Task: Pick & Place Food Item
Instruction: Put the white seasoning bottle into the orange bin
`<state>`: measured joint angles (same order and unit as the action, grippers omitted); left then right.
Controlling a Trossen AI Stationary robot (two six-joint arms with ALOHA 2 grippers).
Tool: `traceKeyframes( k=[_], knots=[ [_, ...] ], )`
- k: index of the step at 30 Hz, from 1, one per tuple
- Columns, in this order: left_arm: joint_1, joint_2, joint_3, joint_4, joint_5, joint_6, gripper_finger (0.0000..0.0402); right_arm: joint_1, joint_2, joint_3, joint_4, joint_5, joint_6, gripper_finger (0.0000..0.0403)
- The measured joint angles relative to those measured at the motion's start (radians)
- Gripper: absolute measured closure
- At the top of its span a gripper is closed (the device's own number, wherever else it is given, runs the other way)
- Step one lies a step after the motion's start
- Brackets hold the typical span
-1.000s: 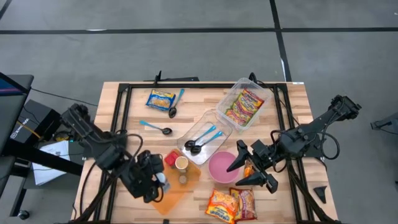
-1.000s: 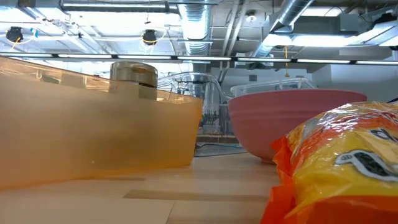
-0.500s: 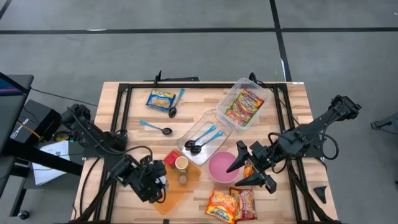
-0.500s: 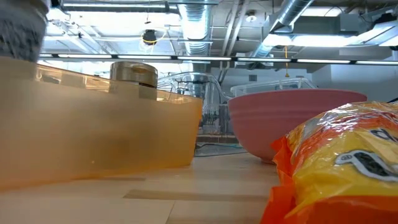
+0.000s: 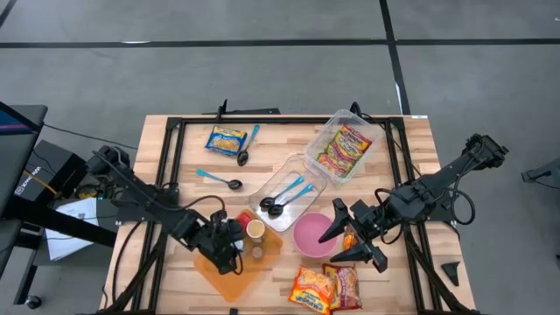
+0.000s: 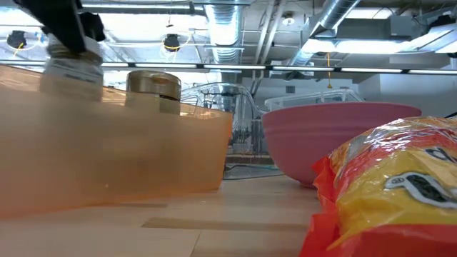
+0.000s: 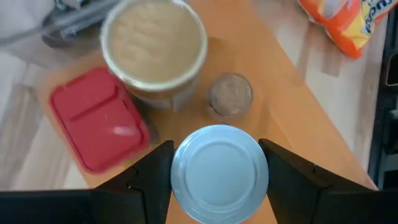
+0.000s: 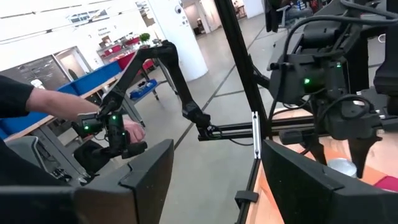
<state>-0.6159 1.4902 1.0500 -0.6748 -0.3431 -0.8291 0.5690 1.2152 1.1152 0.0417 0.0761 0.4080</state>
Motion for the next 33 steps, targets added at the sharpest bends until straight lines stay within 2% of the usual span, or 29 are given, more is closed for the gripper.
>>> traceKeyframes(
  k=[11, 23, 33],
  knots=[
    [0.056, 0.005, 0.001, 0.05, 0.002, 0.088, 0.0202, -0.001, 0.0, 0.0, -0.003, 0.002, 0.0, 0.0163],
    [0.055, 0.106, 0.005, 0.127, -0.001, 0.089, 0.0202, -0.001, 0.0, 0.0, -0.005, 0.002, 0.003, 0.0163],
    [0.052, 0.102, 0.003, 0.108, -0.031, 0.076, 0.0202, -0.001, 0.0, 0.0, -0.013, 0.002, 0.003, 0.0163]
  ],
)
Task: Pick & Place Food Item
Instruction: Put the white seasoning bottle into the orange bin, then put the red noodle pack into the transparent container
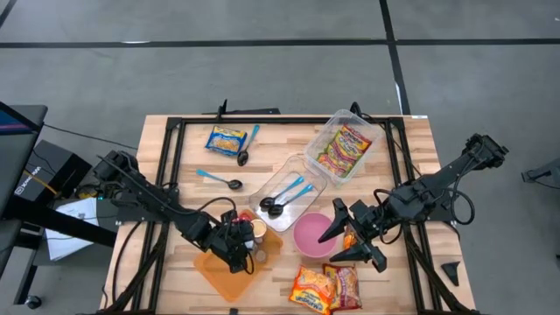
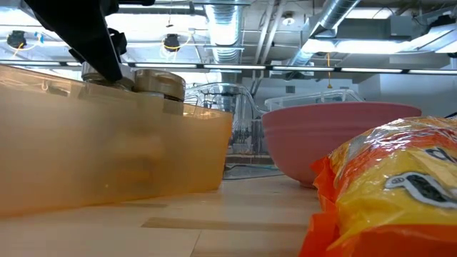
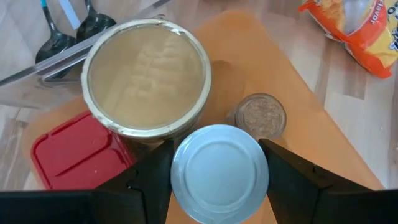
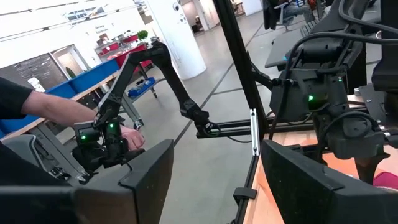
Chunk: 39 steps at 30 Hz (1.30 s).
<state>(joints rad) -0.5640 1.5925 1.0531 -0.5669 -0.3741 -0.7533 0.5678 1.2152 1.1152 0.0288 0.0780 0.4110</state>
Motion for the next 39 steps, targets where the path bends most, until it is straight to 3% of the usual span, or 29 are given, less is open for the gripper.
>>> traceKeyframes(
  k=[7, 13, 17, 24, 32, 39],
  knots=[
    [0.0, 0.0, 0.0, -0.002, 0.001, -0.014, 0.0199, 0.0, 0.0, 0.0, 0.0, 0.0, 0.0, 0.0163],
    [0.0, 0.0, -0.003, -0.015, 0.026, -0.016, 0.0116, 0.0, 0.0, 0.0, -0.003, 0.0, -0.002, 0.0163],
    [0.001, 0.0, -0.003, -0.03, 0.034, -0.04, 0.0092, 0.0, 0.0, 0.0, -0.005, 0.0, -0.002, 0.0163],
    [0.002, -0.056, -0.003, -0.033, 0.037, -0.04, 0.0107, 0.0, 0.0, 0.0, -0.008, 0.0, -0.002, 0.0163],
    [0.005, -0.2, -0.003, -0.035, 0.035, -0.04, 0.0132, 0.0, 0.0, 0.0, -0.008, 0.0, -0.003, 0.0163],
    [0.005, -0.331, -0.003, 0.084, -0.019, -0.038, 0.0142, 0.0, 0.0, 0.0, -0.025, 0.0, -0.003, 0.0163]
  ],
)
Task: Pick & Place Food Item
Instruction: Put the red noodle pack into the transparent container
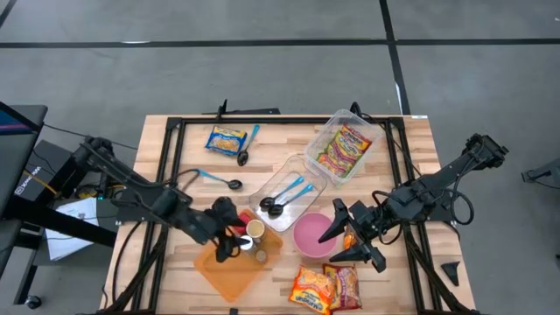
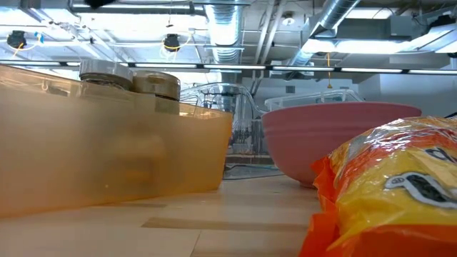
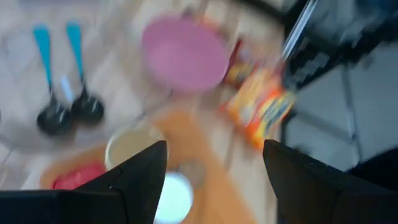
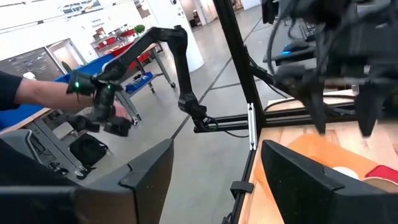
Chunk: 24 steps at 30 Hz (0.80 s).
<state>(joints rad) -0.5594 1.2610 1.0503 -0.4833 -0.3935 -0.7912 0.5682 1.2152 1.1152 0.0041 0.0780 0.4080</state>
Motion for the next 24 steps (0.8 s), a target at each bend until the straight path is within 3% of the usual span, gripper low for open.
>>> traceKeyframes(
  k=[7, 24],
  knots=[
    [0.0, -0.037, 0.001, 0.158, -0.096, 0.103, 0.0143, 0.0, 0.0, 0.0, 0.002, 0.0, 0.0, 0.0163],
    [0.0, -0.03, 0.001, 0.209, -0.1, 0.107, 0.0143, 0.008, 0.0, 0.0, 0.003, 0.0, 0.001, 0.0163]
  ],
)
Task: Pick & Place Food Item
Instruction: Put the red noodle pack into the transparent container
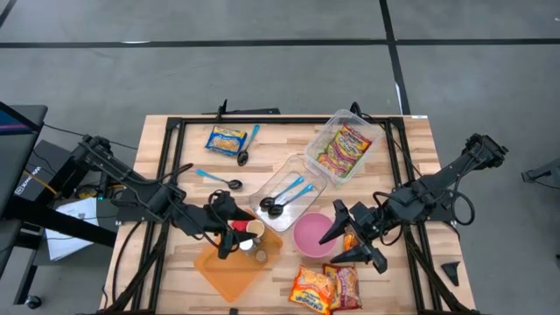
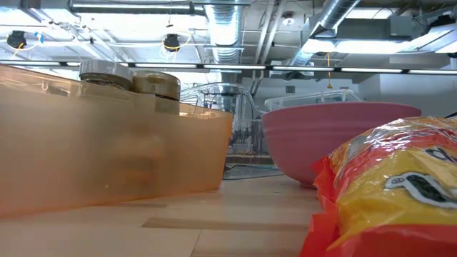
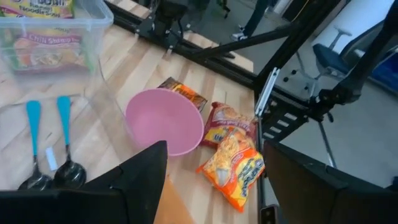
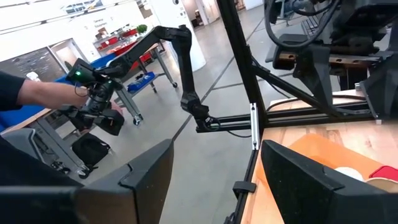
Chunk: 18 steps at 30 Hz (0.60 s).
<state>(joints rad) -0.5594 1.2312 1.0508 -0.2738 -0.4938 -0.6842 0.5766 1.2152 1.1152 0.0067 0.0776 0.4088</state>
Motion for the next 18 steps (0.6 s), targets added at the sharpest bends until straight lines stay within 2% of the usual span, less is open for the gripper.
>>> traceKeyframes(
  k=[5, 8, 13, 18],
  knots=[
    [0.0, 0.0, 0.0, 0.083, 0.0, 0.043, 0.0143, 0.002, 0.0, 0.0, -0.012, -0.002, 0.007, 0.0163],
    [0.0, 0.0, 0.0, 0.127, -0.006, 0.052, 0.0143, 0.021, 0.0, 0.0, -0.097, -0.002, 0.051, 0.0163],
    [0.0, 0.0, 0.0, 0.141, -0.013, 0.053, 0.0143, 0.098, -0.001, -0.021, -0.304, 0.0, 0.215, 0.0163],
    [0.0, 0.0, 0.0, 0.141, -0.029, 0.078, 0.0143, 0.173, 0.001, -0.131, -0.307, 0.051, 0.408, 0.0163]
  ],
)
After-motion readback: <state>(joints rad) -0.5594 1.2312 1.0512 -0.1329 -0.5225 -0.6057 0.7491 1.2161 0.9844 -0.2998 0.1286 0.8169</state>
